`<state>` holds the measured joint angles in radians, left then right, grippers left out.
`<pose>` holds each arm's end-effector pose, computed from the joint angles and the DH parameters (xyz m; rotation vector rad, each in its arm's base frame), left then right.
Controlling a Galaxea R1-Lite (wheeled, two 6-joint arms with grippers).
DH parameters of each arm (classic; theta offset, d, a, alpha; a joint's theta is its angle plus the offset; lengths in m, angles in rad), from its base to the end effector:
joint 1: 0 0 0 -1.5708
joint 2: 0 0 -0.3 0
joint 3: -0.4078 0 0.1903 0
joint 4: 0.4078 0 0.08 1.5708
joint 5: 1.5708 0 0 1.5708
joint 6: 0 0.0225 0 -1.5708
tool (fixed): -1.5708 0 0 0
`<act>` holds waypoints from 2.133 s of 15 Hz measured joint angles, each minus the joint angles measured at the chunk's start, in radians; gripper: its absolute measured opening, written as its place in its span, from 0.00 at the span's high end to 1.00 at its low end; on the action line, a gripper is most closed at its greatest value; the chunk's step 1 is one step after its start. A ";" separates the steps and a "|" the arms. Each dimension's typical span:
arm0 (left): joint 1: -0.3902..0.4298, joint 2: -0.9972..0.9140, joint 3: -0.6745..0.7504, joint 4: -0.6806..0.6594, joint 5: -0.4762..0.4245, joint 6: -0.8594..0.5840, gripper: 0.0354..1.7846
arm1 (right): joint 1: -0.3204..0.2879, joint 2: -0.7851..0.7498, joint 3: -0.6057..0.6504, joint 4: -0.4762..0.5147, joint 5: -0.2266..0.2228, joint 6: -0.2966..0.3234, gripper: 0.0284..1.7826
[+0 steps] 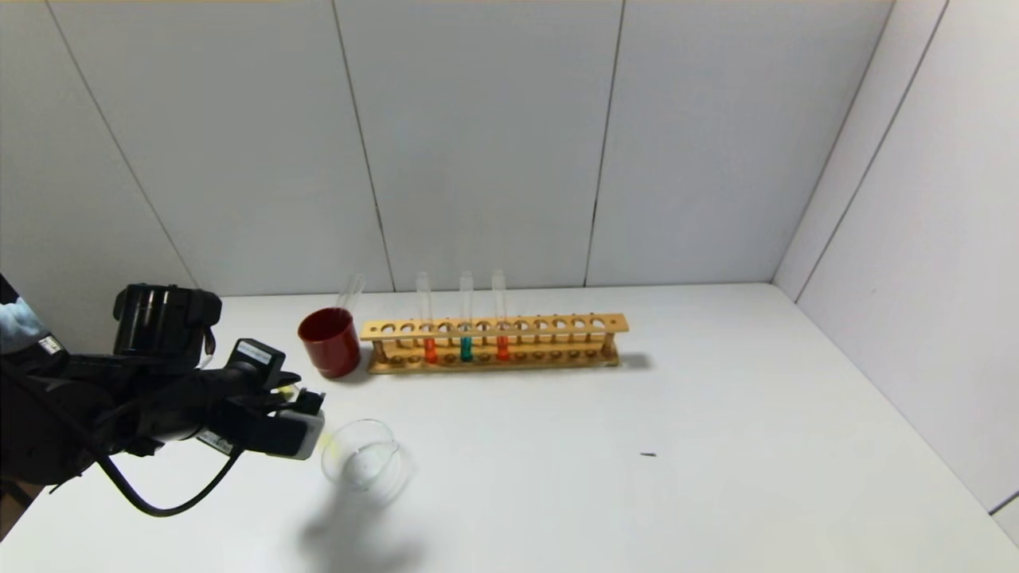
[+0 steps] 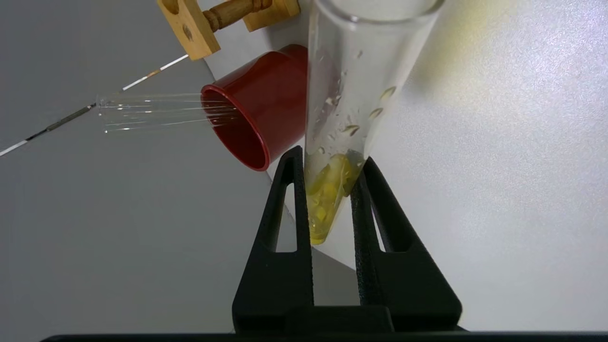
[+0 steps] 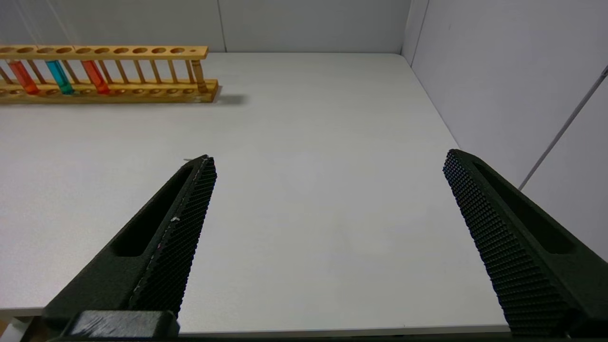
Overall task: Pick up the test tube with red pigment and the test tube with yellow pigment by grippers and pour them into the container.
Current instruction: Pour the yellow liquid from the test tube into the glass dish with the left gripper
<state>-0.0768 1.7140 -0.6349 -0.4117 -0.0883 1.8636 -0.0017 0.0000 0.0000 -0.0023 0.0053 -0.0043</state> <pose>0.2713 -0.0229 0.1152 1.7766 0.3126 -0.7283 -0.0228 0.0002 0.0757 -0.0043 -0.0023 0.0036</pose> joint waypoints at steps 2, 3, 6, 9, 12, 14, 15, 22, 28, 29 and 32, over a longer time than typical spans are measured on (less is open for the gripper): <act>-0.001 0.007 -0.001 0.000 0.029 0.008 0.85 | 0.000 0.000 0.000 0.000 0.000 0.000 0.02; -0.004 0.014 -0.006 -0.005 0.040 0.024 0.85 | 0.000 0.000 0.000 0.000 0.000 0.000 0.02; -0.021 0.037 -0.015 -0.045 0.052 0.044 0.85 | 0.000 0.000 0.000 0.000 0.000 0.000 0.02; -0.061 0.050 -0.017 -0.072 0.120 0.046 0.85 | 0.000 0.000 0.000 0.000 0.000 0.000 0.02; -0.071 0.054 -0.018 -0.075 0.138 0.103 0.85 | 0.000 0.000 0.000 0.000 0.000 0.000 0.02; -0.073 0.059 -0.023 -0.075 0.141 0.120 0.85 | 0.000 0.000 0.000 0.000 0.000 0.000 0.02; -0.073 0.061 -0.028 -0.075 0.150 0.132 0.85 | 0.000 0.000 0.000 0.000 0.000 0.000 0.02; -0.081 0.086 -0.046 -0.075 0.199 0.170 0.85 | 0.000 0.000 0.000 0.000 0.000 0.000 0.02; -0.115 0.093 -0.058 -0.092 0.244 0.218 0.85 | 0.000 0.000 0.000 0.000 0.000 0.000 0.02; -0.125 0.092 -0.051 -0.110 0.261 0.227 0.85 | 0.000 0.000 0.000 0.000 0.000 0.000 0.02; -0.146 0.082 -0.043 -0.134 0.265 0.299 0.85 | 0.000 0.000 0.000 0.000 0.000 0.000 0.02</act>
<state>-0.2228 1.7962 -0.6777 -0.5455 0.1764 2.1628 -0.0017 0.0000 0.0000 -0.0023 0.0053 -0.0043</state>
